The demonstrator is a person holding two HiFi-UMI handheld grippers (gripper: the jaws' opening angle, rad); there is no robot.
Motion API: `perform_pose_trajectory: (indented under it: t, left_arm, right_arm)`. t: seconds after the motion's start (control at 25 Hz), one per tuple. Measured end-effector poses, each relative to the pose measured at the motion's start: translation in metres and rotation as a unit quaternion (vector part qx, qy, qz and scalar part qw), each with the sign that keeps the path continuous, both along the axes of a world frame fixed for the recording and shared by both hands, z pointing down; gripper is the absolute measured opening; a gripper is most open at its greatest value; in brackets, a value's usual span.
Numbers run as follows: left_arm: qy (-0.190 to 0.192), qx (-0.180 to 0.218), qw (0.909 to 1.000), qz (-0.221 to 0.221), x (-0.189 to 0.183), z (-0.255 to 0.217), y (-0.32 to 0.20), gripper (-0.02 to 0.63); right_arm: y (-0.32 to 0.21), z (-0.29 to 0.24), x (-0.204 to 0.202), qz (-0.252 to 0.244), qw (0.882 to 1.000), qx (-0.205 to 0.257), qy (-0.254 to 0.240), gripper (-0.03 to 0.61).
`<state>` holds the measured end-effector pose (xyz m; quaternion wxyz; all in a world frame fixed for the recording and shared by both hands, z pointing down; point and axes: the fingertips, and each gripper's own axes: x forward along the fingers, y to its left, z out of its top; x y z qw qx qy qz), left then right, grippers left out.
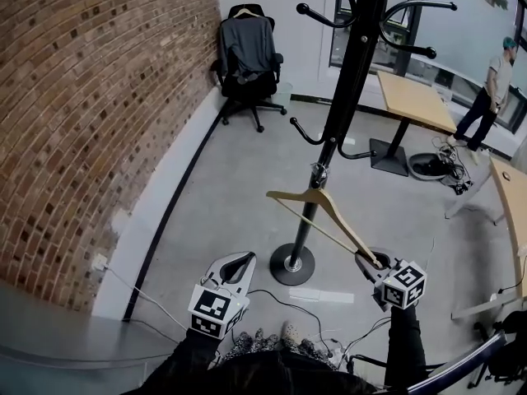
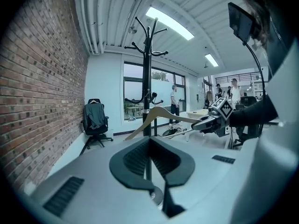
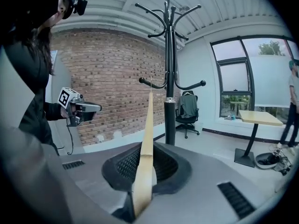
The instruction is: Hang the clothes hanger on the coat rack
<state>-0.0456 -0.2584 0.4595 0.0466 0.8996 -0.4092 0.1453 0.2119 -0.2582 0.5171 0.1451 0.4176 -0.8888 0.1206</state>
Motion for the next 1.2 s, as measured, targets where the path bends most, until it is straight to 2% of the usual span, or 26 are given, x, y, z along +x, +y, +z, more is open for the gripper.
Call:
perform_pose_trajectory:
  t: [0.32,0.52,0.8,0.96,1.2]
  left_arm:
    - [-0.004,-0.002,0.9996,-0.030,0.004,0.000,-0.017,0.008]
    - [-0.006,-0.002,0.9990,-0.044,0.006,0.001,-0.022,0.008]
    - [0.001,-0.023,0.9975,-0.066,0.001,0.012,-0.022,0.008]
    - [-0.001,-0.026,0.9975,-0.066,0.001,0.017,-0.021,0.008]
    - [0.002,-0.024,0.9979,-0.060,0.005,0.017,-0.024,0.008]
  right_arm:
    - [-0.020,0.018,0.012,-0.042,0.999,-0.016,-0.025,0.041]
    - [-0.032,0.032,0.015,-0.046,0.998,-0.021,-0.024,0.041]
    - [-0.045,0.046,0.018,-0.061,0.996,-0.046,-0.055,0.043]
    - [-0.053,0.056,0.022,-0.045,0.995,-0.067,-0.066,0.043]
    - [-0.072,0.063,0.026,-0.007,0.996,-0.076,-0.051,0.063]
